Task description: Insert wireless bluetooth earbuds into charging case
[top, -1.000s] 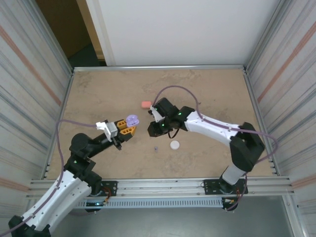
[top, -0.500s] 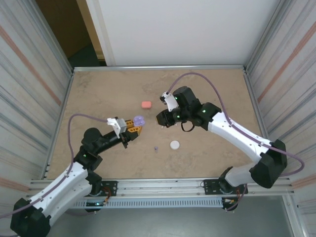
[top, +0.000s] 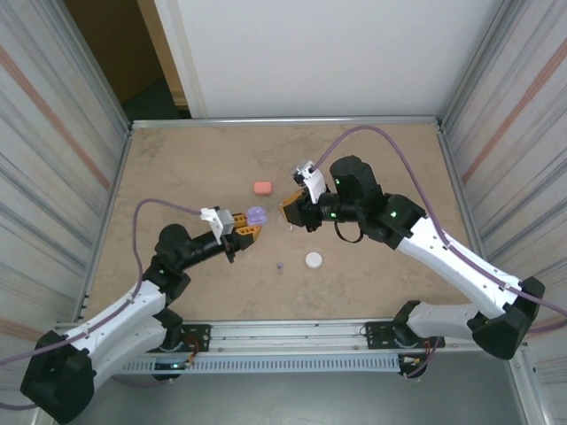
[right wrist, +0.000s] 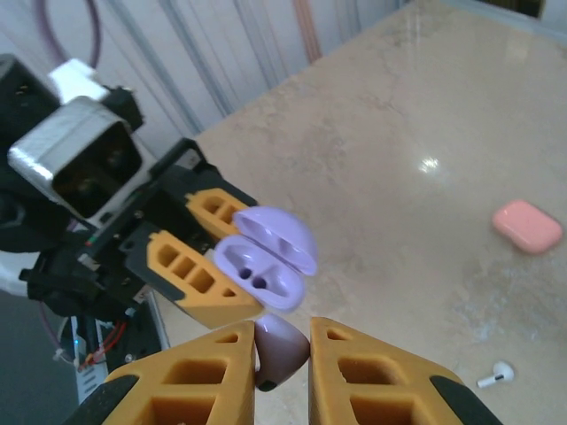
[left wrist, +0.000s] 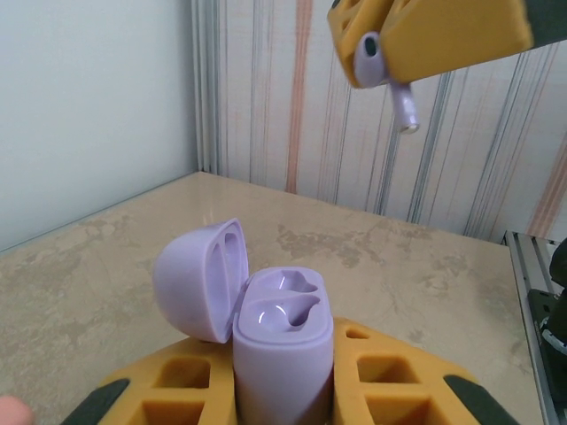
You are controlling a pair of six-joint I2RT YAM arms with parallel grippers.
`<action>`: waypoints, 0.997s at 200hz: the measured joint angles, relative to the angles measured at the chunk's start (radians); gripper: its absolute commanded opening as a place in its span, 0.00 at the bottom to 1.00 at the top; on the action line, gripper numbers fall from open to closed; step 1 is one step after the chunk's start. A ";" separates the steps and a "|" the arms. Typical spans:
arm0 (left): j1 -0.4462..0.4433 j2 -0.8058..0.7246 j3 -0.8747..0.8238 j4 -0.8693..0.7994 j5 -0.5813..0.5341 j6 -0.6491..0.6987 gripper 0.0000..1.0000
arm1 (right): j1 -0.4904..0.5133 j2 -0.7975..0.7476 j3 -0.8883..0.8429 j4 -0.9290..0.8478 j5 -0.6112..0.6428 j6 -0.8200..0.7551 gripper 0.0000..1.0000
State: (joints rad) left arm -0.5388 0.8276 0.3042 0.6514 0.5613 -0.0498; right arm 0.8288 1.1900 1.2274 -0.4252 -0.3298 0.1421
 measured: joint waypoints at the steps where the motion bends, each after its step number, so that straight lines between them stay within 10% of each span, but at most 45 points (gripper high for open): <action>1: 0.000 0.001 0.000 0.002 0.000 0.000 0.00 | 0.002 0.000 0.000 0.002 0.000 -0.002 0.19; 199: 0.000 0.045 0.021 0.160 0.105 -0.037 0.00 | 0.134 0.099 0.121 0.042 0.065 -0.256 0.19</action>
State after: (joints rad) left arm -0.5388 0.8722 0.3252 0.8116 0.6659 -0.0872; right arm 0.9623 1.2888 1.3487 -0.3828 -0.2649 -0.1139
